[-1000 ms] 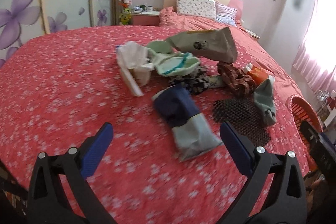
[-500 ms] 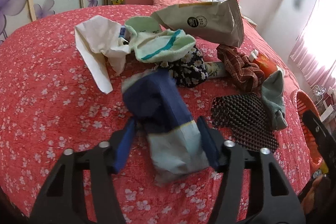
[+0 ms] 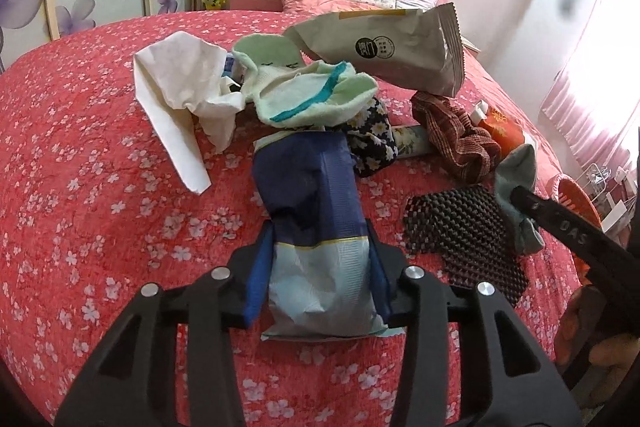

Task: Collect trash
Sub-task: 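Grasp the blue-and-grey packet with the left tool while the right tool grasps the grey sock, then carry the packet and grey sock over the orange basket with both tools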

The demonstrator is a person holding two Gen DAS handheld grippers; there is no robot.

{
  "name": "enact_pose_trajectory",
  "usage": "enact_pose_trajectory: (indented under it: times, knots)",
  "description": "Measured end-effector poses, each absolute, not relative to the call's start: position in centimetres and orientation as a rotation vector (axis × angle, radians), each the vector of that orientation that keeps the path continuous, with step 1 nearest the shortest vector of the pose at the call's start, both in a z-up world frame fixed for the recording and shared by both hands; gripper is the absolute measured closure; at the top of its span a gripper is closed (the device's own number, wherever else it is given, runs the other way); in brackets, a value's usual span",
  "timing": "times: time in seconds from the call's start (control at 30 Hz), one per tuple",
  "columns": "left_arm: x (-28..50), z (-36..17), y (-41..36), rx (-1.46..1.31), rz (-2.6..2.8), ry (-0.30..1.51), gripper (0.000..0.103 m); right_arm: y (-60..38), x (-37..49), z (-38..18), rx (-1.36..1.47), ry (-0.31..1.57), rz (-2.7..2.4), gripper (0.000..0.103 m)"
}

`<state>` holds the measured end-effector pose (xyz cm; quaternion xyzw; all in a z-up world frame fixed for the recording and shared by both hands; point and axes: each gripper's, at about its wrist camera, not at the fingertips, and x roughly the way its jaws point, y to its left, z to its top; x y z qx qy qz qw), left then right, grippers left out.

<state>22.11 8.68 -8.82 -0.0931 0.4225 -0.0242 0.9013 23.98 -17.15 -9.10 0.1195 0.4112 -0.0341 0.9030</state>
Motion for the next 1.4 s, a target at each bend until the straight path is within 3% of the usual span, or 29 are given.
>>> enact_pose_trajectory:
  times: [0.17,0.37,0.9,1.4]
  knots:
    - [22.0,-8.7,8.7,-0.208,-0.062,0.876,0.064,-17.1,23.3,-8.8,0.264,0.844,-0.029,0.084]
    - [21.2,-8.1,9.2,-0.213,-0.078,0.855,0.065,-17.6,21.4,-7.8,0.273,0.808,-0.011,0.096]
    - [16.6,-4.5,8.1,-0.217,-0.134,0.783,0.065,-19.3,16.5,-3.7,0.275,0.664,-0.015,0.099]
    - [14.2,0.3,0.4,-0.157,-0.311,0.702,0.065,-24.1,9.7,0.5,0.282,0.473,-0.180,0.099]
